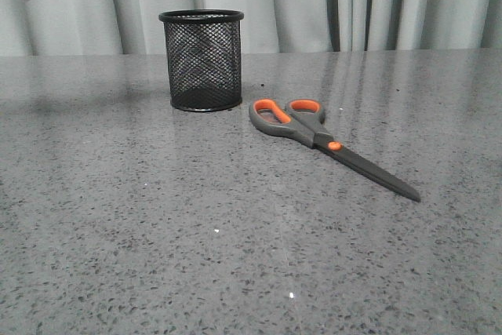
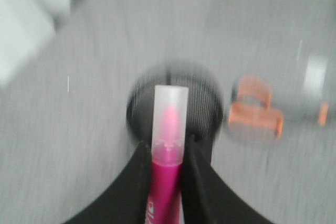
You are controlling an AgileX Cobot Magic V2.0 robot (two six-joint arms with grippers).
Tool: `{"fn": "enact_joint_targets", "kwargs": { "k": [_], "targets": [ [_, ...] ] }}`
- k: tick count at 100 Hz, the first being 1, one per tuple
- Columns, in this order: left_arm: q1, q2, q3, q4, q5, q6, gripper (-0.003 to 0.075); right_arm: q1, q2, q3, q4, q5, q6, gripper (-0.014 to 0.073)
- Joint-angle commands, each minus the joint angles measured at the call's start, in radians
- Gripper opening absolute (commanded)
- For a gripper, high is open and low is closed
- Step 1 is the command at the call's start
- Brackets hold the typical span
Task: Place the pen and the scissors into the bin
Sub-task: 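Lift the highlighter with the left gripper over the mesh cup, then lower the highlighter into the cup and open the left gripper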
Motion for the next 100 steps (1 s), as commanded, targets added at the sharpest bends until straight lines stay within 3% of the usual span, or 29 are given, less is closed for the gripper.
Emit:
{"fn": "enact_joint_targets", "kwargs": {
  "k": [1, 12, 40, 82, 89, 100],
  "targets": [
    [-0.023, -0.022, -0.029, -0.28, -0.06, 0.06, -0.002, 0.002, -0.003, -0.035, 0.0, -0.054, -0.009, 0.0452],
    [-0.082, 0.003, -0.029, -0.379, -0.12, 0.114, -0.0019, 0.002, -0.003, -0.035, 0.0, -0.051, -0.009, 0.0452],
    [-0.237, 0.097, -0.029, -0.426, -0.32, 0.151, -0.0019, 0.002, -0.003, -0.035, 0.0, -0.049, -0.009, 0.0452],
    [-0.274, 0.175, -0.029, -0.435, -0.426, 0.197, -0.0013, 0.002, -0.003, -0.035, 0.0, -0.049, -0.009, 0.0452],
    [-0.274, 0.175, -0.029, -0.427, -0.426, 0.198, 0.0036, 0.002, -0.003, -0.035, 0.0, -0.049, -0.009, 0.0452],
    [-0.274, 0.175, -0.029, -0.386, -0.421, 0.198, 0.0234, 0.002, -0.003, -0.035, 0.0, -0.049, -0.009, 0.0452]
  ]
}}
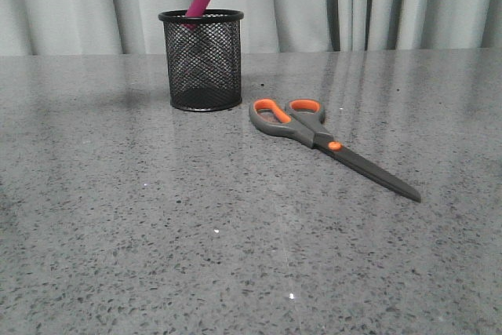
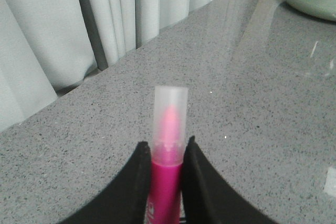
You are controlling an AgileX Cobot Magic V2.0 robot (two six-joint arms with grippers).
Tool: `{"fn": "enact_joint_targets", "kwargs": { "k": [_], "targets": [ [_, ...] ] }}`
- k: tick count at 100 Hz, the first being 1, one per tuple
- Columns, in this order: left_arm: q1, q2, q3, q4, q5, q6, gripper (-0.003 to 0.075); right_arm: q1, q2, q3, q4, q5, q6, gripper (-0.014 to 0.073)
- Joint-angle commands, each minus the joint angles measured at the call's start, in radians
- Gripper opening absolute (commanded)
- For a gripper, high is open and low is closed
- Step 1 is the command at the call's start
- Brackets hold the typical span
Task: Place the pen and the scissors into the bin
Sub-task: 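Lower the highlighter into the cup and open the left gripper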
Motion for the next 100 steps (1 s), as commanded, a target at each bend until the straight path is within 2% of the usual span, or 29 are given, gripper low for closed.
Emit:
{"fn": "enact_joint_targets", "kwargs": {
  "k": [1, 11, 15, 21, 26, 31, 38, 43, 45, 55, 78, 88, 100],
  "targets": [
    [-0.011, -0.051, -0.029, -0.027, 0.011, 0.004, 0.0262, 0.002, -0.003, -0.035, 0.0, -0.055, -0.009, 0.0452],
    [-0.011, -0.051, -0.029, -0.031, 0.011, 0.004, 0.0414, 0.002, -0.003, -0.035, 0.0, -0.055, -0.009, 0.0452],
    [-0.011, -0.055, -0.029, -0.033, 0.011, 0.004, 0.044, 0.002, -0.003, -0.035, 0.0, -0.055, -0.009, 0.0452],
    [-0.011, -0.065, -0.029, -0.033, 0.018, 0.004, 0.0436, 0.002, -0.003, -0.035, 0.0, -0.055, -0.009, 0.0452],
    [-0.011, -0.079, -0.029, -0.03, 0.018, 0.004, 0.0402, 0.002, -0.003, -0.035, 0.0, -0.055, -0.009, 0.0452],
    [-0.011, -0.1, -0.029, -0.011, 0.018, 0.004, 0.033, 0.002, -0.003, -0.035, 0.0, -0.055, -0.009, 0.0452],
    [-0.011, -0.141, -0.029, 0.028, 0.016, 0.004, 0.0174, 0.002, -0.003, -0.035, 0.0, -0.055, -0.009, 0.0452],
    [-0.009, -0.177, -0.029, 0.069, 0.01, 0.004, 0.0013, 0.002, -0.003, -0.035, 0.0, -0.055, -0.009, 0.0452],
    [-0.009, -0.193, -0.029, 0.083, 0.007, 0.004, -0.0024, 0.002, -0.003, -0.035, 0.0, -0.055, -0.009, 0.0452],
    [0.003, -0.279, -0.029, 0.173, -0.011, -0.017, -0.002, 0.002, -0.003, -0.035, 0.0, -0.055, -0.009, 0.0452],
    [0.085, -0.475, -0.007, 0.298, -0.091, -0.239, -0.002, 0.002, -0.003, -0.035, 0.0, -0.038, -0.009, 0.0452],
    [0.156, -0.566, 0.074, 0.298, -0.091, -0.324, -0.002, 0.004, -0.003, -0.035, 0.01, -0.023, -0.009, 0.0452],
    [0.241, -0.682, 0.274, 0.296, -0.107, -0.346, -0.002, 0.043, 0.001, -0.043, 0.015, 0.001, -0.043, 0.0452]
  ]
}}
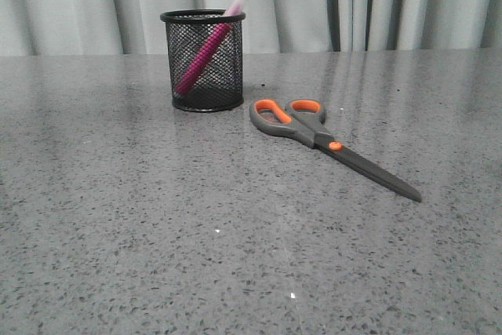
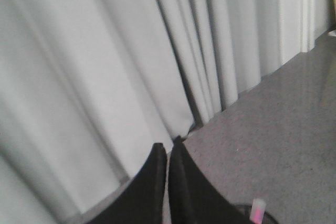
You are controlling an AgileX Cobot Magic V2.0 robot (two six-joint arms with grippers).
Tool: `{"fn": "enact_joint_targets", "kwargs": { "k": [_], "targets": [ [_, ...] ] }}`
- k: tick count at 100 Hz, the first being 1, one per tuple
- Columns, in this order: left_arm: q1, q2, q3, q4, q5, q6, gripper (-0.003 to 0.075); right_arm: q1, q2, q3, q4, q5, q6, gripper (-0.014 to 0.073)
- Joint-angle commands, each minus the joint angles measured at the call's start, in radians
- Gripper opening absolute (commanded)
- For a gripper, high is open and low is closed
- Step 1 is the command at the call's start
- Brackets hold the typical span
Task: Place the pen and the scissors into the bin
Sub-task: 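Lower the highlighter into the cup and open the left gripper, then lower the right gripper onto the scissors handles and grasp them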
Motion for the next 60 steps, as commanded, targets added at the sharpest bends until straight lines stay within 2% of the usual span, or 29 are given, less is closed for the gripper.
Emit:
{"fn": "enact_joint_targets", "kwargs": {
  "k": [1, 28, 45, 60],
  "targets": [
    [0.052, -0.104, 0.104, -0.029, -0.043, -0.036, -0.002, 0.028, 0.003, -0.042, 0.015, -0.029, -0.04, 0.0452],
    [0.216, -0.357, 0.514, -0.113, -0.061, -0.033, -0.0019, 0.183, 0.158, -0.181, 0.015, 0.062, -0.097, 0.0452],
    [0.26, -0.471, 0.645, -0.115, -0.105, -0.033, -0.0019, 0.238, 0.327, -0.313, 0.004, 0.135, -0.097, 0.0452],
    [0.26, -0.526, 0.676, -0.115, -0.121, -0.033, -0.002, 0.256, 0.477, -0.438, 0.004, 0.209, -0.086, 0.0452]
  ]
}}
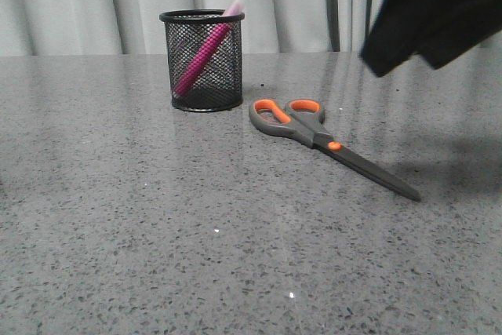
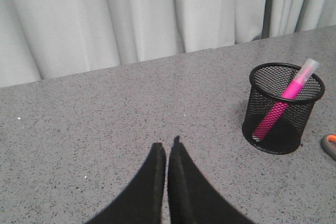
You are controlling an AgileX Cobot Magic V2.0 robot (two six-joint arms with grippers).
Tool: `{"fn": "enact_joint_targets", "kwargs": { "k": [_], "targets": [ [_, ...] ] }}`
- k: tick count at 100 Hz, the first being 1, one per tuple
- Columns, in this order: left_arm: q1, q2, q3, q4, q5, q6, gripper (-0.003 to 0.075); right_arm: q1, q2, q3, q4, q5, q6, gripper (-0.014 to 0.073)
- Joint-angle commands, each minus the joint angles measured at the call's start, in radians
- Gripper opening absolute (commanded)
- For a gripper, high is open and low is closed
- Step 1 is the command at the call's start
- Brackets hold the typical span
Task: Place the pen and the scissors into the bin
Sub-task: 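Lower the right gripper onto the scissors handles and grasp them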
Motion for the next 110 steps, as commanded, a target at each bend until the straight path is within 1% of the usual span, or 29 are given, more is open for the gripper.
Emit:
{"fn": "enact_joint_targets", "kwargs": {
  "k": [1, 15, 25, 34, 43, 58, 67, 87, 100, 110],
  "targets": [
    [0.003, -0.031, -0.018, -0.049, -0.04, -0.01, -0.0019, 0.011, 0.061, -0.101, 0.001, 0.01, 0.001, 0.0452],
    [-0.01, -0.035, -0.018, -0.053, -0.07, 0.004, -0.0019, 0.031, 0.173, -0.215, -0.027, 0.06, 0.049, 0.0452],
    [-0.021, -0.035, -0.017, -0.106, -0.065, 0.098, -0.0019, 0.056, 0.241, -0.281, -0.073, 0.079, 0.098, 0.0451],
    [-0.032, -0.035, -0.015, -0.192, -0.063, 0.182, -0.0019, 0.087, 0.295, -0.328, -0.159, 0.095, 0.157, 0.0451],
    [-0.033, -0.035, -0.012, -0.254, -0.059, 0.234, -0.0019, 0.106, 0.339, -0.352, -0.214, 0.106, 0.192, 0.0451],
    [-0.037, -0.035, -0.002, -0.302, -0.012, 0.305, -0.0019, 0.111, 0.377, -0.354, -0.223, 0.1, 0.194, 0.0451],
    [-0.054, -0.035, 0.009, -0.36, -0.004, 0.341, -0.0019, 0.111, 0.387, -0.354, -0.227, 0.091, 0.194, 0.0451],
    [-0.066, -0.035, 0.01, -0.382, -0.014, 0.347, -0.0019, 0.111, 0.401, -0.354, -0.229, 0.055, 0.194, 0.0451],
    [-0.068, -0.035, 0.01, -0.396, -0.014, 0.347, -0.0019, 0.111, 0.421, -0.354, -0.229, 0.059, 0.194, 0.0451],
    [-0.096, -0.035, 0.01, -0.396, -0.023, 0.347, -0.0019, 0.111, 0.429, -0.354, -0.229, 0.063, 0.194, 0.0447]
  ]
}}
